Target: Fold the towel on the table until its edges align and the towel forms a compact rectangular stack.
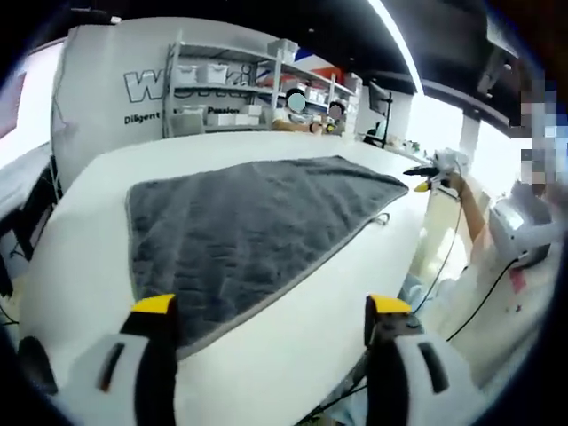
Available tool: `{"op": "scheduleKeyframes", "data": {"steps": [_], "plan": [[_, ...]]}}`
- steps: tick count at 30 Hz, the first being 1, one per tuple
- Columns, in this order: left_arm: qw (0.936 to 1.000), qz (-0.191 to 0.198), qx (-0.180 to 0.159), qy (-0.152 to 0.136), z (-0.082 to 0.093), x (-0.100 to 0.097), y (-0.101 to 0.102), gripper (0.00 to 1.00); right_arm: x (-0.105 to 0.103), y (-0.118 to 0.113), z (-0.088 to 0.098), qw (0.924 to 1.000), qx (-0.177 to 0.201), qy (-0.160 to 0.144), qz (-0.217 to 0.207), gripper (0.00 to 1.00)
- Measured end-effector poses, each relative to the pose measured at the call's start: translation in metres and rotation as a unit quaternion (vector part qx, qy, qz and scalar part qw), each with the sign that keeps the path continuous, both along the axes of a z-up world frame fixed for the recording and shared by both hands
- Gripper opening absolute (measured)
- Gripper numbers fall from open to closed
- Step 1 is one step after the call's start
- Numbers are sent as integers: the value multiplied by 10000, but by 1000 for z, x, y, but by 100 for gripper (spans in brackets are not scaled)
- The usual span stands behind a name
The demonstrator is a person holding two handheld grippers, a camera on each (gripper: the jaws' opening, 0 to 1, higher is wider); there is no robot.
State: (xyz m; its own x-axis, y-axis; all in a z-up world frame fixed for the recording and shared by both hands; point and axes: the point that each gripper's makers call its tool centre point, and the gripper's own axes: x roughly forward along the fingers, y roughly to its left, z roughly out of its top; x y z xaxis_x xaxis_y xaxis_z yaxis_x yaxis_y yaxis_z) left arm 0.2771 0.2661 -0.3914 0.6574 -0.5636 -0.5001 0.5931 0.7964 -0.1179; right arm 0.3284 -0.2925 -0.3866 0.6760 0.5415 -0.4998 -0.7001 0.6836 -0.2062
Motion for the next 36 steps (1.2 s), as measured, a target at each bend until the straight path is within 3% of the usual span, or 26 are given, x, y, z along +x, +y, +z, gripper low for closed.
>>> {"op": "scheduleKeyframes", "data": {"steps": [5, 10, 19, 24, 27, 30, 36], "plan": [[9998, 35, 24, 175, -12, 2, 3, 90, -3, 8, -7, 9996, 79, 193, 185, 63], [9998, 59, 45, 172, -14, 4, 5, 88, -4, 10, -14, 9991, 114, 305, 272, 60], [9996, 173, 183, 139, -17, 9, 10, 76, -3, 8, -25, 9973, 326, 601, 266, 52], [9988, 252, 413, 39, -18, 13, 21, 64, 4, 1, -24, 9975, 413, 570, 48, 33], [9967, 308, 747, -83, -20, 18, 32, 52, 6, -1, -24, 9976, 426, 548, 14, 29], [9959, 468, 769, -73, -20, 25, 41, 39, 7, -1, -24, 9978, 435, 510, -3, 23], [9954, 569, 756, -151, -16, 30, 52, 26, 9, -3, -24, 9984, 381, 420, -31, 13]]}}
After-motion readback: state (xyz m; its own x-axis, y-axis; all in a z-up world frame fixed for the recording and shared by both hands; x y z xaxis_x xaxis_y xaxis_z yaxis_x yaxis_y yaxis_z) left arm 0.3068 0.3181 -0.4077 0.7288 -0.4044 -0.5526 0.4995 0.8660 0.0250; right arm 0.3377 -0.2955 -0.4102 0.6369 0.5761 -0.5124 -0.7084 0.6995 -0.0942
